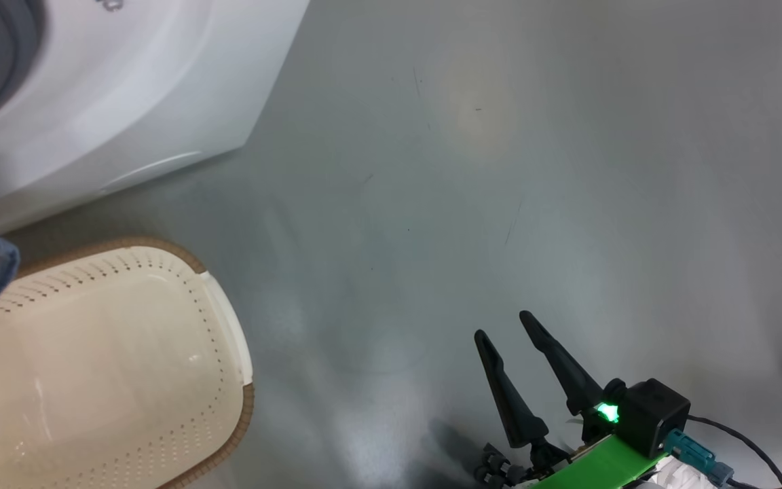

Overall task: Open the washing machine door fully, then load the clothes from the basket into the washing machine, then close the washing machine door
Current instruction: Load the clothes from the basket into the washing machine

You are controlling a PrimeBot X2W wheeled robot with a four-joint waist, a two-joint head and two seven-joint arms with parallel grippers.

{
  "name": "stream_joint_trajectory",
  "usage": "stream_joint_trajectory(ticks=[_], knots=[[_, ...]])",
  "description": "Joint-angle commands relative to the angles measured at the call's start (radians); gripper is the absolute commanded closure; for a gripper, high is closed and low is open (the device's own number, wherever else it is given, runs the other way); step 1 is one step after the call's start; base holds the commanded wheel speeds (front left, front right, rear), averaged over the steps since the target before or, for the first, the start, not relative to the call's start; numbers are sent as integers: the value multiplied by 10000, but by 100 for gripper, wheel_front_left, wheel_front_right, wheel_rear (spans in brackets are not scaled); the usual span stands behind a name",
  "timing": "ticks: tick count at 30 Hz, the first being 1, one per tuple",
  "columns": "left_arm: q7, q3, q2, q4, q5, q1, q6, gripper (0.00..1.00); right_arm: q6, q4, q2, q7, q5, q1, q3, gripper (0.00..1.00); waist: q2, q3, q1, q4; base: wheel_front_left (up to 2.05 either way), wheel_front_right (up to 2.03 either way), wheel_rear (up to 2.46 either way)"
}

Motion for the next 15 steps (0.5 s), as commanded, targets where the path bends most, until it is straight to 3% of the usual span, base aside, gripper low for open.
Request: stream_joint_trajectory(ticks=[1, 8, 10, 12, 15], knots=[[-62, -5, 522, -319, 189, -147, 54, 100, 90, -193, -99, -49, 196, -11, 250, 0, 0, 83, 0, -43, 0, 0, 0], [86, -546, 440, 749, 611, -192, 131, 100, 90, -124, -99, -49, 239, -23, 267, 0, 0, 59, 0, 54, 0, 0, 0], [152, -680, 398, 1090, 707, -206, 210, 59, 90, -94, -99, -49, 246, -54, 265, 0, 0, -22, 0, 103, 0, 0, 0], [181, -851, 351, 1362, 841, -217, 295, 3, 90, -70, -99, -49, 248, -83, 249, 0, 0, -127, 0, 157, 0, 0, 0], [173, -978, 198, 1734, 921, -228, 526, 0, 90, 1, -99, -49, 204, -110, 223, 0, 0, -324, 0, 278, 0, 0, 0]])
